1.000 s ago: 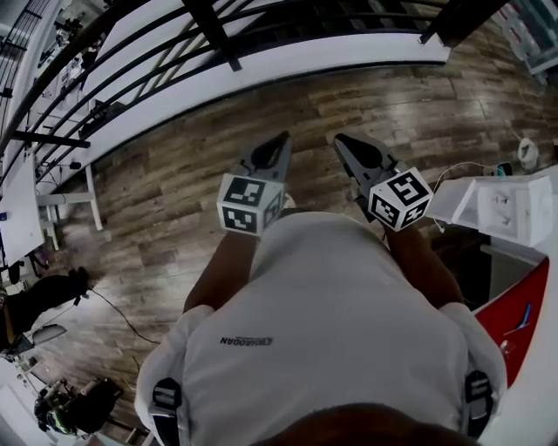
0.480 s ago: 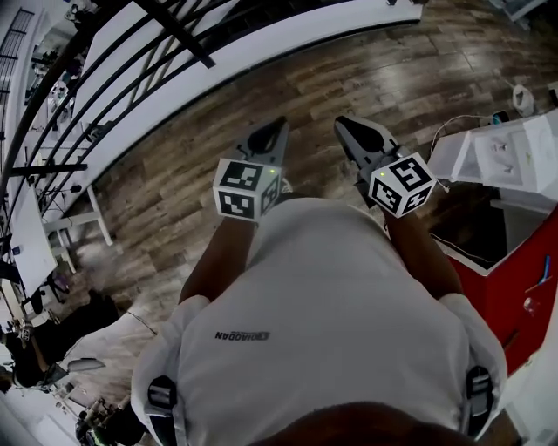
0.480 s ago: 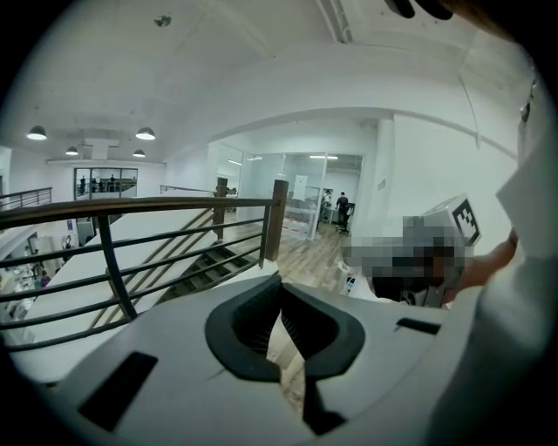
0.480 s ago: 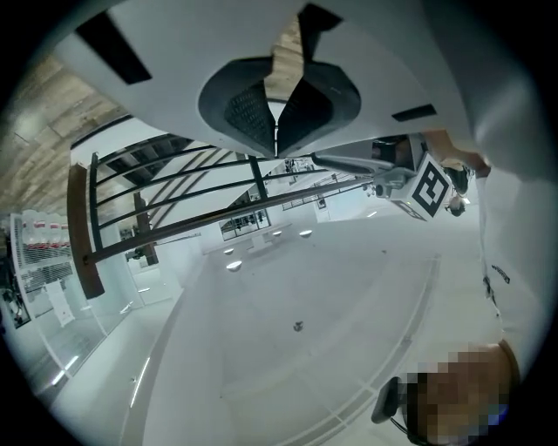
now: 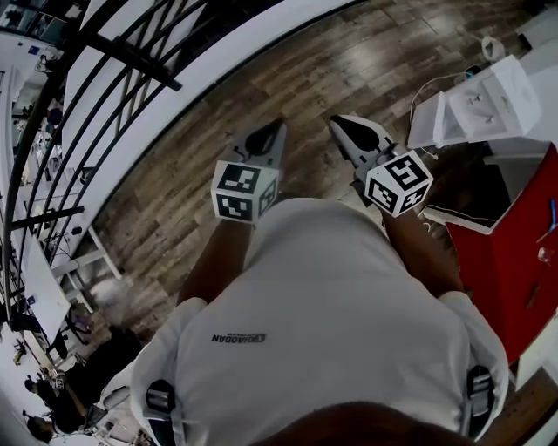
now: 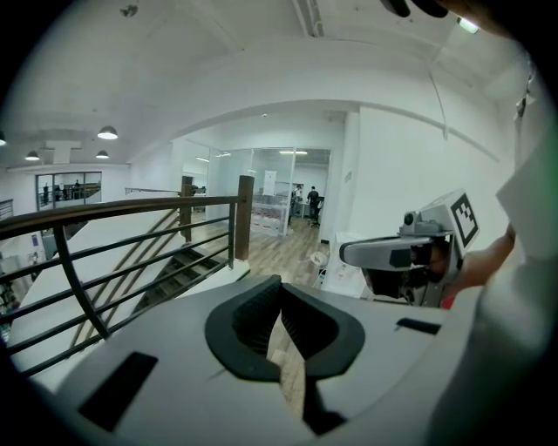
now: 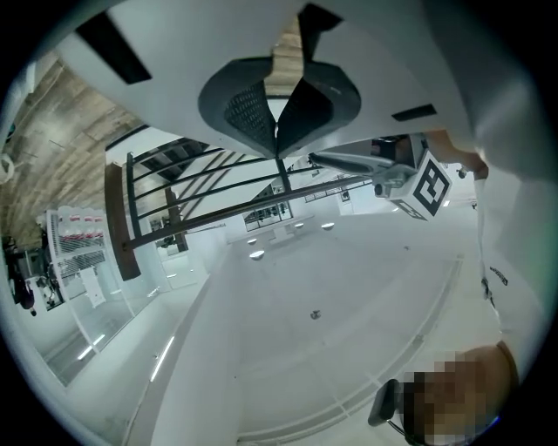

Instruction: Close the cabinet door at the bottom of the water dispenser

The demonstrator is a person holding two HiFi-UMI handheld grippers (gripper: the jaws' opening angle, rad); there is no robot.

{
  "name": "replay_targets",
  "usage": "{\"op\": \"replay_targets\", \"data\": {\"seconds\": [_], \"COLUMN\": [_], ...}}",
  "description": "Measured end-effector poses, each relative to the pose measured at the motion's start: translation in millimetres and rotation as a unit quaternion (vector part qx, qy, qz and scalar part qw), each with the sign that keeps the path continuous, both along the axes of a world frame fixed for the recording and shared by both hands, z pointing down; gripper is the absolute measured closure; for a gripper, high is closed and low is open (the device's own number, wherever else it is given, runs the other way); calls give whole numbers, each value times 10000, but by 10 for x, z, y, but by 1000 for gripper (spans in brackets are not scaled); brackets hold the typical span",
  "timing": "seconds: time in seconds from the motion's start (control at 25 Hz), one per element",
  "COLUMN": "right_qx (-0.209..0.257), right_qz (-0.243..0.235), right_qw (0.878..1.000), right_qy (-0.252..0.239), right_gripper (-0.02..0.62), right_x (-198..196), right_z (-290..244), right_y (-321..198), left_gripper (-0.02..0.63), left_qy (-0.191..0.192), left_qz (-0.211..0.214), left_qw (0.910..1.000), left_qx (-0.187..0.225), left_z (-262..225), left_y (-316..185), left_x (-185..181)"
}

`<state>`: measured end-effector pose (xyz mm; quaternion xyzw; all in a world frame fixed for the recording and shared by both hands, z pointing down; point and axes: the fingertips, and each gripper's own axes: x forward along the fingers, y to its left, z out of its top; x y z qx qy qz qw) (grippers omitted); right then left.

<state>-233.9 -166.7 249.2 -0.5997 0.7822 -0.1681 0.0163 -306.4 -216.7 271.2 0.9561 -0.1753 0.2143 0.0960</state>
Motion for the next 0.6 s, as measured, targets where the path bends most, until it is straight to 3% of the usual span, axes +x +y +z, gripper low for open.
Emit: {"op": "replay_targets", "data": {"seconds": [0.6], "right_qx": [-108], "right_qz": [1024], "right_qw": [9947], "right_qy": [7], "right_gripper": [572], "right_x": [721], "right_z": [100], "right_y": [1056], "left_gripper": [611], "left_qy": [20], "left_qz": [927], "left_qw": [9957], "left_qx": [-59], "left_z": [71], "left_y": [866], "left_x": [791]}}
